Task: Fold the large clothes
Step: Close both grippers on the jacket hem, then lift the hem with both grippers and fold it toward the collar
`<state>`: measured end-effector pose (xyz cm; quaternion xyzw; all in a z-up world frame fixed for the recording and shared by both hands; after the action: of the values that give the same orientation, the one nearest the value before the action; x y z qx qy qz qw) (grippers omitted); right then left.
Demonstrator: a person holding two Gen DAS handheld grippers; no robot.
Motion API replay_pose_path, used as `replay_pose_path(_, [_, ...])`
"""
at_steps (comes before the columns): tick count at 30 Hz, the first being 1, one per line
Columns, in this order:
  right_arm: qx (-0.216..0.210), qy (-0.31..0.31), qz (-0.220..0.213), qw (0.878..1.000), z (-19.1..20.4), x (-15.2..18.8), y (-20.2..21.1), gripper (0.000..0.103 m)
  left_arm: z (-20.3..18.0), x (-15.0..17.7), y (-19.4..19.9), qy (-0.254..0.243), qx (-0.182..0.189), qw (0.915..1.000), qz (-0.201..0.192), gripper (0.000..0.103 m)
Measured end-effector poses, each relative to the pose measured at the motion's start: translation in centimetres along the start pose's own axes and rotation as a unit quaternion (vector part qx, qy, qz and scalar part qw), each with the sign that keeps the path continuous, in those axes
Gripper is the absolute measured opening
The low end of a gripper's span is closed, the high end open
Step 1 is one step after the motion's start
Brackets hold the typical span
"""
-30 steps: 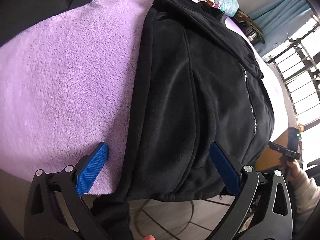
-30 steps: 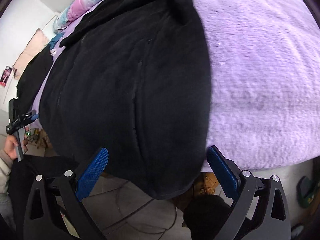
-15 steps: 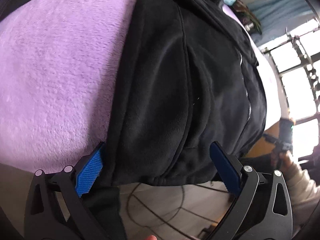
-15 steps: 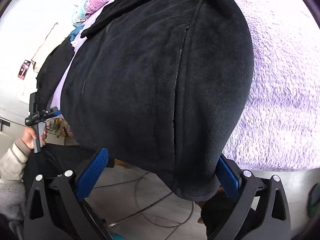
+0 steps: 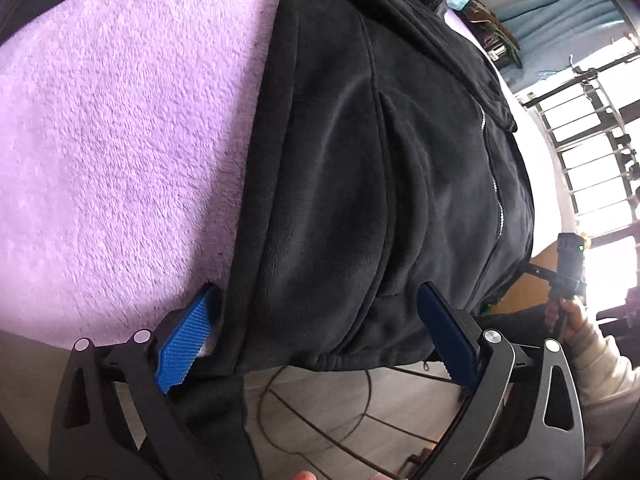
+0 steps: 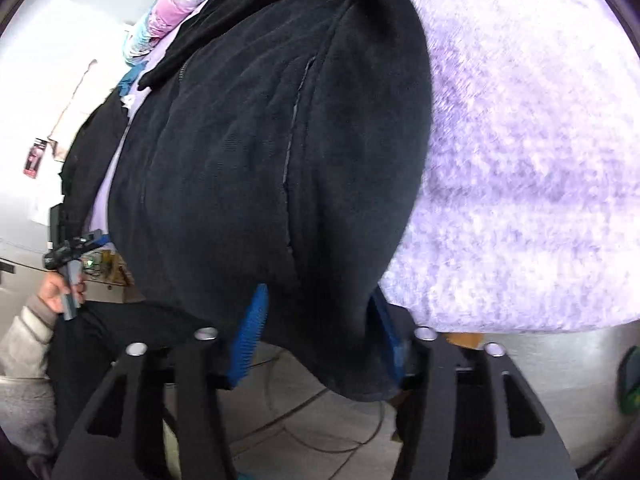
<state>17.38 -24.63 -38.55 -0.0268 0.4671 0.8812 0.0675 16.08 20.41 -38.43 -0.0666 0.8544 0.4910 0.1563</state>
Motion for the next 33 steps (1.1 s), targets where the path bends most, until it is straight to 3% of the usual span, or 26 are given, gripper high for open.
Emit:
replay_pose_path(5, [-0.001,0.009,0.006,1.0,0.4,-0.1,-0.8,0.062,0.1,-0.2,-0.6,0.003,0.007,1.0,0.001,0.094])
replay_pose_path(8, [0.0,0.004,0.004,1.0,-0.2,0.0,-0.4,0.052,0.1,-0.2,-0.4,0.002,0.007,1.0,0.001,0.092])
replay_pose_path(11, [0.001,-0.005,0.002,1.0,-0.8,0.2,0.2,0.039,0.7,0.2,0.2,0.003,-0.017,0.9998,0.005,0.072])
replay_pose_path(13, [0.003,0.001,0.002,1.0,-0.6,0.4,0.3,0.036,1.9,0.5,0.8,0.024,-0.033,0.9992,0.006,0.047])
replay_pose_path(17, [0.004,0.017,0.0,1.0,0.6,0.6,0.6,0.033,1.8,0.7,1.4,0.018,-0.04,0.999,0.005,0.035])
replay_pose_path(19, [0.004,0.025,0.0,1.0,1.0,0.7,0.8,0.032,1.1,0.6,1.7,0.009,-0.031,0.9995,0.001,0.019])
replay_pose_path(22, [-0.012,0.029,0.005,1.0,1.3,0.9,0.9,0.028,-0.5,0.2,1.7,-0.014,-0.012,0.9998,-0.004,0.017])
replay_pose_path(25, [0.006,0.011,0.015,1.0,-0.1,0.7,-0.2,0.029,-0.2,0.5,0.8,-0.007,-0.013,0.9998,0.013,0.011])
replay_pose_path(30, [0.03,0.013,0.018,0.999,-0.2,0.4,-0.9,0.04,0.2,0.6,0.9,0.0,-0.024,0.9996,0.014,0.009])
replay_pose_path(33, [0.036,0.02,0.017,0.999,0.4,0.3,-1.4,0.027,0.5,0.7,0.8,0.012,-0.019,0.9997,0.013,0.008])
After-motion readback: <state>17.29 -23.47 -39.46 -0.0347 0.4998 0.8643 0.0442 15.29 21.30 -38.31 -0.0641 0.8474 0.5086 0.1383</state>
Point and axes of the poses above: each gripper's, at about its wrist camera, not at the fingertips, and y roughly against the way its jaws point, z to its left, x to its underside, the point moved 10 cm from there along -y, roughly the way its jaws point, and after that the axes turned 13 degrees about -y, right-handed, at the moved point
